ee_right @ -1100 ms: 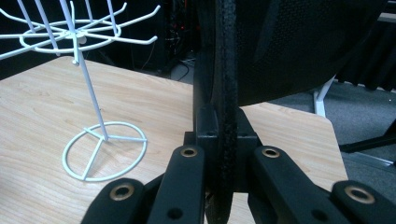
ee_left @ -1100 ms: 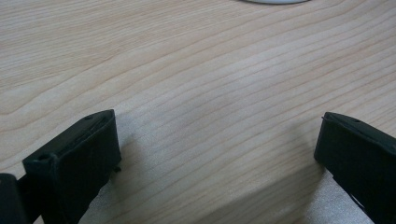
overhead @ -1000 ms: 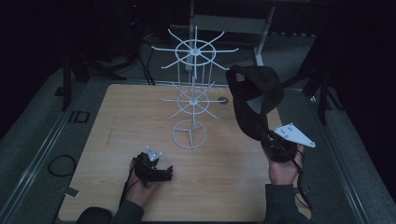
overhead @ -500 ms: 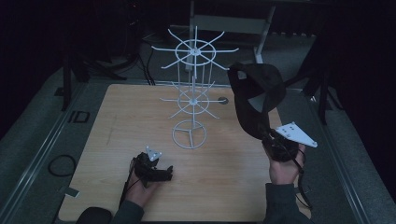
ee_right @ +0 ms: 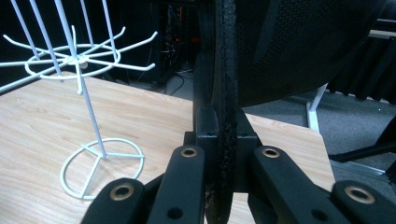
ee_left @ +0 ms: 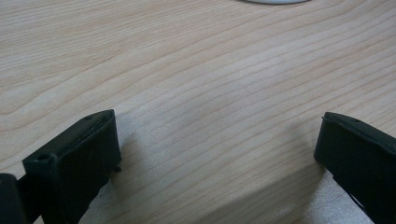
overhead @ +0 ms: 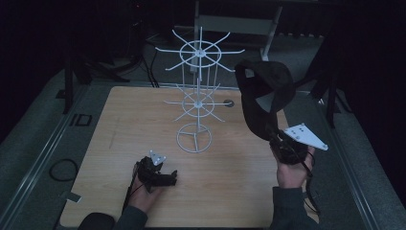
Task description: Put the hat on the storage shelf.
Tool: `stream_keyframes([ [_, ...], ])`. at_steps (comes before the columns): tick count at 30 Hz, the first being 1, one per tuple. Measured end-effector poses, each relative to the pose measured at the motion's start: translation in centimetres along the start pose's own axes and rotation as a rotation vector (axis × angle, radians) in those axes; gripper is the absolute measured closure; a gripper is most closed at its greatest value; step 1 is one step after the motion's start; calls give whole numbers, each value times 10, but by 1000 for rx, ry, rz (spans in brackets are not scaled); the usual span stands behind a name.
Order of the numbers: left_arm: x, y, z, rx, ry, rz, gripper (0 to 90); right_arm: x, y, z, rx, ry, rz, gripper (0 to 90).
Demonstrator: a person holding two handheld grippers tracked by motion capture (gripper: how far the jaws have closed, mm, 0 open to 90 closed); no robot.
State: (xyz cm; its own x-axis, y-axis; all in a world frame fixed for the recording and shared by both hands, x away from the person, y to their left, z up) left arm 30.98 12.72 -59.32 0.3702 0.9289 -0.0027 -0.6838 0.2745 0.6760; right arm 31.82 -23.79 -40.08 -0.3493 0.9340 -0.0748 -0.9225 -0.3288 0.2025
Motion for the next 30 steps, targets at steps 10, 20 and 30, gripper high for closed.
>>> stream_keyframes([
  [10, 0, 0, 0, 1, 2, -2, 2, 1, 1, 8, -14, 3, -2, 866],
  [20, 0, 0, 0, 1, 2, -2, 2, 1, 1, 13, -21, 6, -4, 865],
  [30, 0, 0, 0, 1, 2, -2, 2, 1, 2, 17, -30, 6, -12, 866],
])
Point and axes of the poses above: each handheld gripper's, and its own axes: y roughly backward along the jaws, z roughly out of its top, x roughly to its left, the point moved 3 cm from there along -y, roughly forward along the jaws, and after that the axes turned 4 degrees about -x, right-handed, at the moved point
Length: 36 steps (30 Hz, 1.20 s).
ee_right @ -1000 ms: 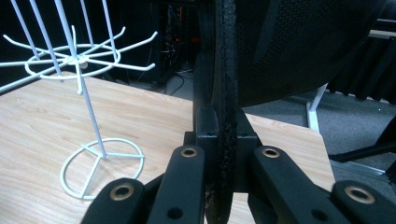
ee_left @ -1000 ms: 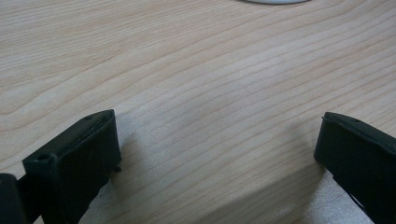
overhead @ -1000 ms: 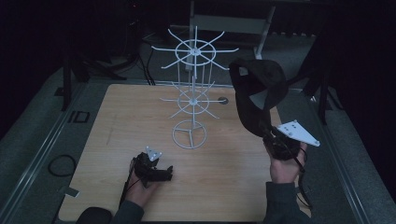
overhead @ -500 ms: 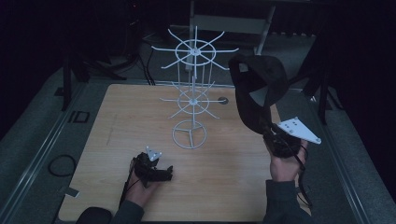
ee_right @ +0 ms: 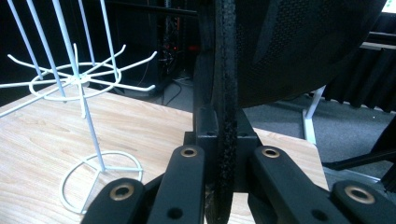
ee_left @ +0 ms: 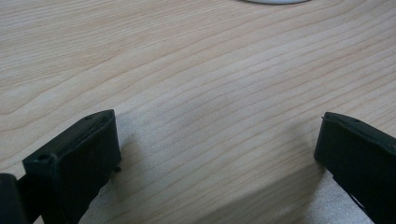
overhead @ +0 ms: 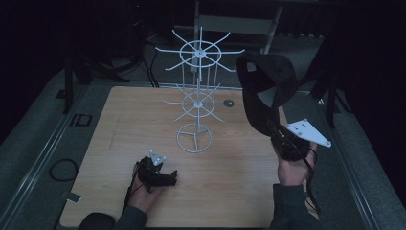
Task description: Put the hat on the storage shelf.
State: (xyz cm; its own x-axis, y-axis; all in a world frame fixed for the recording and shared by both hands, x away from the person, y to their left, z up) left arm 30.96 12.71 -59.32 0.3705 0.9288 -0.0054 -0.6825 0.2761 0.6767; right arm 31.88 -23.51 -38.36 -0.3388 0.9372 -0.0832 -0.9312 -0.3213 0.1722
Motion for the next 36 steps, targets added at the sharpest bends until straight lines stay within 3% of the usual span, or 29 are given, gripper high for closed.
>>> stream_keyframes([
  [36, 0, 0, 0, -1, 1, 0, 2, 7, 8, 16, -56, 10, -6, 865],
])
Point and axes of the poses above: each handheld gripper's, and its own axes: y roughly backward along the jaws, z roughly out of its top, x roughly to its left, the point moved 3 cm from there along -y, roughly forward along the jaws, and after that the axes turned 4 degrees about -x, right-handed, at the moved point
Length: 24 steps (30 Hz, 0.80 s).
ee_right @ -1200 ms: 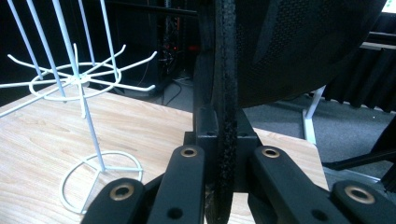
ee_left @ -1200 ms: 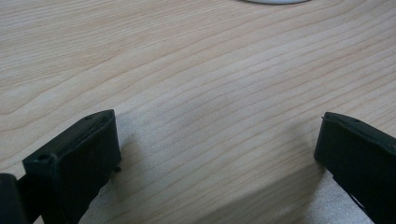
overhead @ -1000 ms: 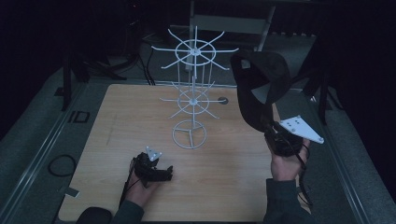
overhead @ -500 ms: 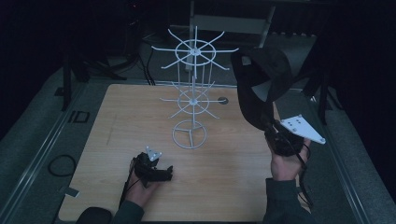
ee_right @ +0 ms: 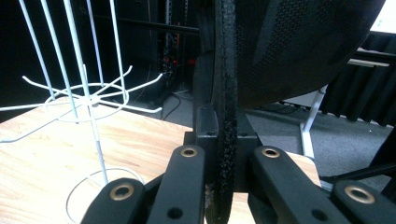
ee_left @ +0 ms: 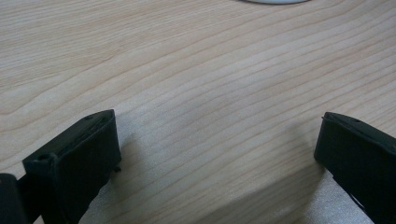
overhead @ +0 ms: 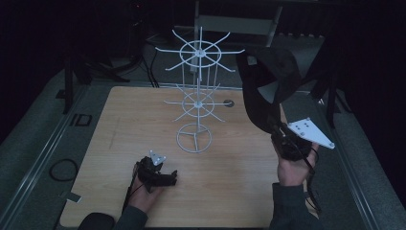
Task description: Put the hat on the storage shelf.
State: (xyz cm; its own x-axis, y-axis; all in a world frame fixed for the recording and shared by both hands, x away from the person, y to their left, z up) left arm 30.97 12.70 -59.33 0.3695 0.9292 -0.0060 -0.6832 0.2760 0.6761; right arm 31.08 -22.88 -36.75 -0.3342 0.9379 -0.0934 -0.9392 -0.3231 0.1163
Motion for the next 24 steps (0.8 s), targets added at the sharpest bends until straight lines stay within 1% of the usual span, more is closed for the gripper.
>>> stream_keyframes([
  [16, 0, 0, 0, 0, 0, 0, 1, 2, 4, 2, -18, -7, -2, 866],
  [24, 0, 0, 0, 0, 0, 0, 2, 5, 6, 6, -38, -7, -1, 865],
])
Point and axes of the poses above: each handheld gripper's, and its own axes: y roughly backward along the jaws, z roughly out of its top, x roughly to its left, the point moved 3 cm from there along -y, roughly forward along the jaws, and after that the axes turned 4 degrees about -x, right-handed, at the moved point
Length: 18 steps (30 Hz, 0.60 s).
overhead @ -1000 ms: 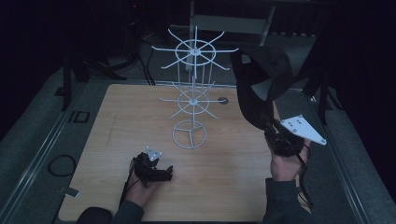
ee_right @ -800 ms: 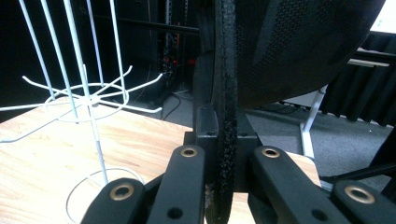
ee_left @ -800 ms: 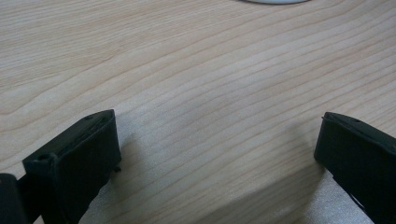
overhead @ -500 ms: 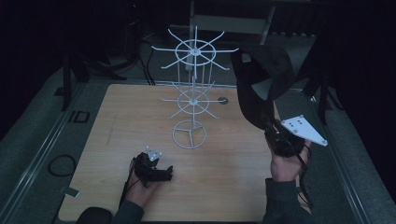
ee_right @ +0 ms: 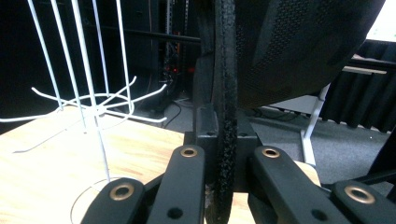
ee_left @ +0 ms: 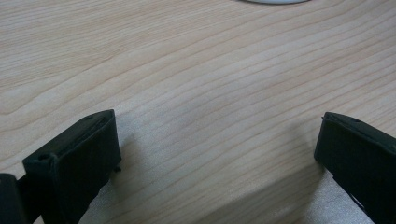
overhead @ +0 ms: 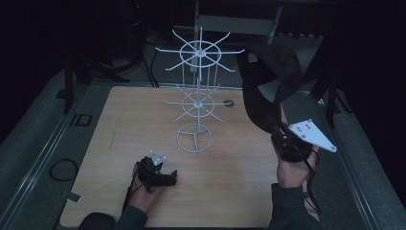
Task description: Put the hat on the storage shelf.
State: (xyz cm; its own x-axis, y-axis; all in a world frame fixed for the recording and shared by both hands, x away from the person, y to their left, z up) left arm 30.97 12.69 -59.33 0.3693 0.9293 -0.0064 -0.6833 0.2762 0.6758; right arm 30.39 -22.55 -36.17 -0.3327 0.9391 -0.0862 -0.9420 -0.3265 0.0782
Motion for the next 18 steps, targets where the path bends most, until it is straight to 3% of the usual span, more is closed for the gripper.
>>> stream_keyframes([
  [18, 0, 0, 0, -1, 0, 1, 2, 10, 4, 4, -29, 9, 13, 865],
])
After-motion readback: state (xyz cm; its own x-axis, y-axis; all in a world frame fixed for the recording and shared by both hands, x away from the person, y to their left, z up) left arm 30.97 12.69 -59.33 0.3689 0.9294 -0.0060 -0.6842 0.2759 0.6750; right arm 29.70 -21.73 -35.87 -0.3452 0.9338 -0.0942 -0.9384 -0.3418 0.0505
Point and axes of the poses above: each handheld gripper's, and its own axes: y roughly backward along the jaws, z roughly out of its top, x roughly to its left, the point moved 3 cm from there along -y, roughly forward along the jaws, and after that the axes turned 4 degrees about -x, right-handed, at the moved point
